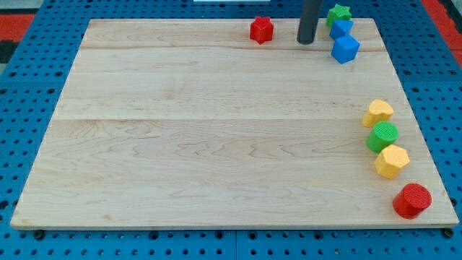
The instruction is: Slightly move the green star to the left side
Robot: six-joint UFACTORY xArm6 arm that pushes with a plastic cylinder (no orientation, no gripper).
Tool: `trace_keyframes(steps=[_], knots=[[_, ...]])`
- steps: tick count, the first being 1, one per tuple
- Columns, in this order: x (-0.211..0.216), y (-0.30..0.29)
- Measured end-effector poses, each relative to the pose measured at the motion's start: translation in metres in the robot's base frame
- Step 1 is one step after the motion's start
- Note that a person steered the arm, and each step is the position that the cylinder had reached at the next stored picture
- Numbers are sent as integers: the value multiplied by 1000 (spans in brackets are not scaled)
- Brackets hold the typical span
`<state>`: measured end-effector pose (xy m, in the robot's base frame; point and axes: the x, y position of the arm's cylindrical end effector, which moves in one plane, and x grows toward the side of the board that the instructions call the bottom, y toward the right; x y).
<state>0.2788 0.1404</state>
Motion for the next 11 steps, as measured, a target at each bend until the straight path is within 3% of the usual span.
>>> trace_keyframes(steps=[1, 3, 5, 6, 7, 9, 11], knots=[[43, 28], [56, 144], [-41, 194], [-87, 191], [-88, 185], [-87, 99], [-87, 97]])
